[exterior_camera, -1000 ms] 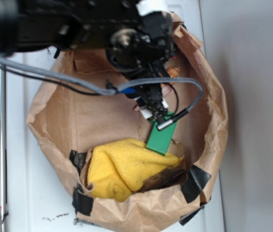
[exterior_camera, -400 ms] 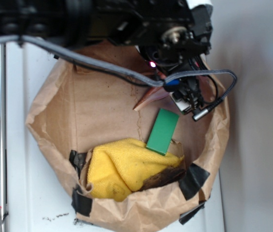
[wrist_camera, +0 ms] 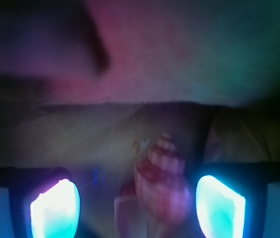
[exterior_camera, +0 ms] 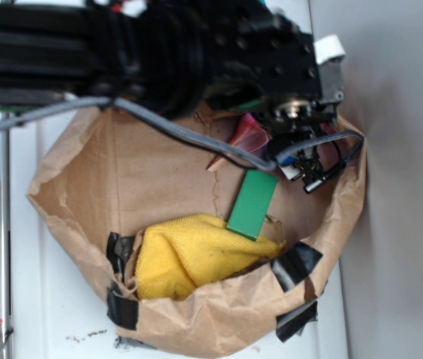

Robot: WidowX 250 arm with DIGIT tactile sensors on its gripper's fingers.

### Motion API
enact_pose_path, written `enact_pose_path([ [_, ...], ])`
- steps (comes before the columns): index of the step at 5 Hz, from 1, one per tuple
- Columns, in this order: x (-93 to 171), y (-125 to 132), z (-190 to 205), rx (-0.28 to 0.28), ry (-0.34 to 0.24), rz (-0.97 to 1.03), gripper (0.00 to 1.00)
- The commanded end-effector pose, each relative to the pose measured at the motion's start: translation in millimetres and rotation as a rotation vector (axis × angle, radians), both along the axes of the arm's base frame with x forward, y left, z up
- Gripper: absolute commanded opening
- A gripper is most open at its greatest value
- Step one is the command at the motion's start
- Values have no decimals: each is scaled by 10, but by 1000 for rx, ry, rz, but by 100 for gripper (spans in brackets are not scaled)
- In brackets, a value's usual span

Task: Grab the shell.

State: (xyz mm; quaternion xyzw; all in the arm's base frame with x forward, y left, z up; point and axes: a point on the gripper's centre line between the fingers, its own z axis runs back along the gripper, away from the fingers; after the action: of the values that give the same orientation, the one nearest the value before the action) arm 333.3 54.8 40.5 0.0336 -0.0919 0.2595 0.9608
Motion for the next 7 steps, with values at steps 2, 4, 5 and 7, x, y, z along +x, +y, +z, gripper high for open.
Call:
enact_pose_path([
  [2, 237, -219, -277, 153, 14, -3, 81],
  [4, 201, -197, -42, 141, -52, -44, 0],
  [5, 91, -157, 261, 72, -121, -75, 0],
  [7, -133, -266, 976, -73, -178, -195, 0],
])
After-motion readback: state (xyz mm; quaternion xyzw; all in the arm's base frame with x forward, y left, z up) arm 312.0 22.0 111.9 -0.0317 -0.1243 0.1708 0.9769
